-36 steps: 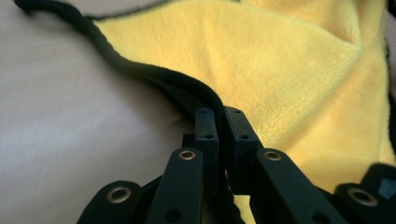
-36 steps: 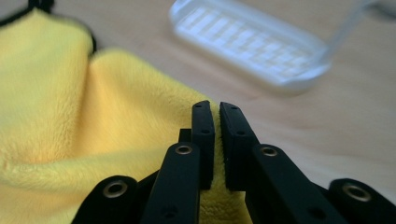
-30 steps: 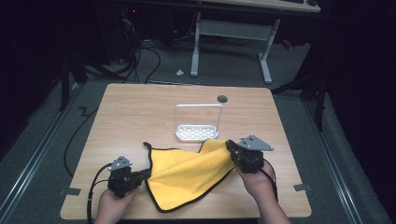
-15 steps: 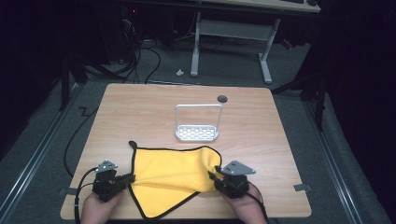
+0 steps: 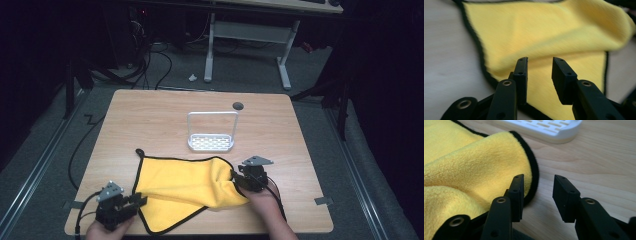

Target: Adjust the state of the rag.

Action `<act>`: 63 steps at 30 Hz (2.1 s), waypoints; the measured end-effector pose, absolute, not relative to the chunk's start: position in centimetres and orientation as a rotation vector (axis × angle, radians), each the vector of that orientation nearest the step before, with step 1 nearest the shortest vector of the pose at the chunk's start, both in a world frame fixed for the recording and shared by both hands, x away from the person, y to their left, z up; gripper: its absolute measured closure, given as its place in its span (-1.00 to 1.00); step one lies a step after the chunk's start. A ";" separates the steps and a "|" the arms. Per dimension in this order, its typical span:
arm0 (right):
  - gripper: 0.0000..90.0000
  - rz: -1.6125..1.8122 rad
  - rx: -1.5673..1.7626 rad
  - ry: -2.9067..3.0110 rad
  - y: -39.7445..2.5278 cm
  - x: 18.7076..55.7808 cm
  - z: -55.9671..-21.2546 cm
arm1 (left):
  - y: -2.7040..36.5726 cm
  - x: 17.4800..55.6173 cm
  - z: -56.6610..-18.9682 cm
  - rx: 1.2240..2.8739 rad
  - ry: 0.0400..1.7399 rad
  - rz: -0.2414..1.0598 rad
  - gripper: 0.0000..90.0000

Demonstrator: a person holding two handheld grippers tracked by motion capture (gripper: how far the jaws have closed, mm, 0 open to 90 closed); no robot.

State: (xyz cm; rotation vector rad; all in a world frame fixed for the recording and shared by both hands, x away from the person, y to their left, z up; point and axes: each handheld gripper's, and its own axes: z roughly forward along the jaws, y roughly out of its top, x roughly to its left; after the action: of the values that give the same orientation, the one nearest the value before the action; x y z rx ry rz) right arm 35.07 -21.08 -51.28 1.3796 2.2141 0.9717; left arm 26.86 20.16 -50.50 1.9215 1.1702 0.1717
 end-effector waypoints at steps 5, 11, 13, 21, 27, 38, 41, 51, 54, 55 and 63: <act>0.30 0.946 1.333 2.251 -19.7 34.8 -51.8 | 17.5 25.6 -51.7 2.024 1.108 0.109 0.37; 0.85 0.890 1.236 2.288 -18.4 34.1 -52.4 | 16.1 25.5 -52.4 2.095 1.057 0.151 0.36; 0.86 0.874 1.227 2.284 -18.3 34.0 -52.4 | 16.2 25.5 -52.5 2.094 1.046 0.157 0.38; 0.87 0.803 1.398 2.123 -24.4 35.3 -51.8 | 19.0 26.1 -52.4 2.092 1.114 0.222 0.55; 0.85 0.776 1.431 2.058 -26.4 36.6 -51.5 | 19.7 27.0 -52.3 2.076 1.167 0.265 0.54; 0.43 0.897 1.393 2.042 -25.5 31.6 -49.1 | 14.7 25.7 -52.4 2.129 0.979 0.203 0.27; 0.38 0.927 1.385 2.059 -25.2 29.7 -49.2 | 14.4 25.7 -52.5 2.140 0.963 0.218 0.27; 0.69 0.888 1.345 2.168 -23.1 24.2 -50.8 | 14.4 24.8 -52.6 2.179 0.918 0.301 0.96; 0.86 0.885 1.323 2.147 -23.3 24.4 -50.5 | 14.8 24.7 -52.3 2.207 0.922 0.294 0.96; 0.86 0.893 1.316 2.117 -23.5 24.7 -49.9 | 15.0 24.7 -52.2 2.214 0.925 0.311 0.97; 0.82 0.862 1.350 2.046 -24.6 30.6 -48.4 | 16.5 27.3 -51.5 2.130 0.973 0.287 0.96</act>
State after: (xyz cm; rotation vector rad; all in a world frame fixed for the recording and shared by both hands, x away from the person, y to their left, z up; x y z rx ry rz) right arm 30.55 -24.58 -48.36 1.3502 2.0457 0.8622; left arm 27.25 16.46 -51.46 2.1304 0.9727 0.2868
